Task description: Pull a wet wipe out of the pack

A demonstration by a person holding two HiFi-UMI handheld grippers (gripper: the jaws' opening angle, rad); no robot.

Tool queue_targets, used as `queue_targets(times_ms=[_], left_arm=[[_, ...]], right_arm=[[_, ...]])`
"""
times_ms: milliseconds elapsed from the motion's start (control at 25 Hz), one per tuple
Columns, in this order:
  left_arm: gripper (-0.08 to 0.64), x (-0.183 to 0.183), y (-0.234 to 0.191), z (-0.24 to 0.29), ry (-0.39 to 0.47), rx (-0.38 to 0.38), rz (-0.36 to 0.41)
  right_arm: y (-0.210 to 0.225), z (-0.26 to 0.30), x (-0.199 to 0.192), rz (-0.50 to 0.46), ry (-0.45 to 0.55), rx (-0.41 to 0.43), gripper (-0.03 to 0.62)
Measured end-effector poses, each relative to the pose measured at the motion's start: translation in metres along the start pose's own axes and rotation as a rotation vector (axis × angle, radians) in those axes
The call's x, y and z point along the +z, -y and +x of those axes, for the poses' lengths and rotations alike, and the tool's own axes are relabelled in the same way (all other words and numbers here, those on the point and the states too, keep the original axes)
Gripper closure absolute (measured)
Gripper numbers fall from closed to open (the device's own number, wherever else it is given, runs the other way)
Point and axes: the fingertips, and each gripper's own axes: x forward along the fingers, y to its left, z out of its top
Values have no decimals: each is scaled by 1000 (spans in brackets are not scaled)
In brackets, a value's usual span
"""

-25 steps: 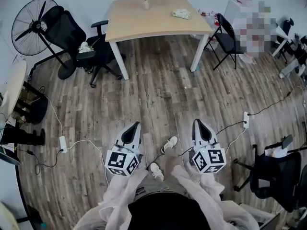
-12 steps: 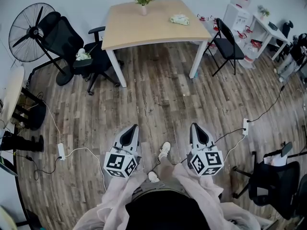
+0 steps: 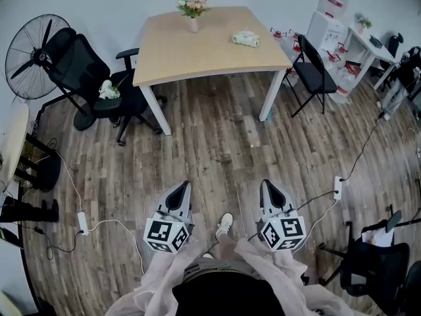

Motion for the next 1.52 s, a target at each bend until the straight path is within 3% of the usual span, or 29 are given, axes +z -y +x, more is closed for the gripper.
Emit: queue_targets(times_ms=[640, 1520], left_arm=[[549, 20, -26, 133, 8, -5, -19], [549, 20, -40, 187, -11, -31, -38]], right_arm=[[83, 97, 33, 3, -1, -33, 581], [100, 144, 42, 11, -19, -33, 581]])
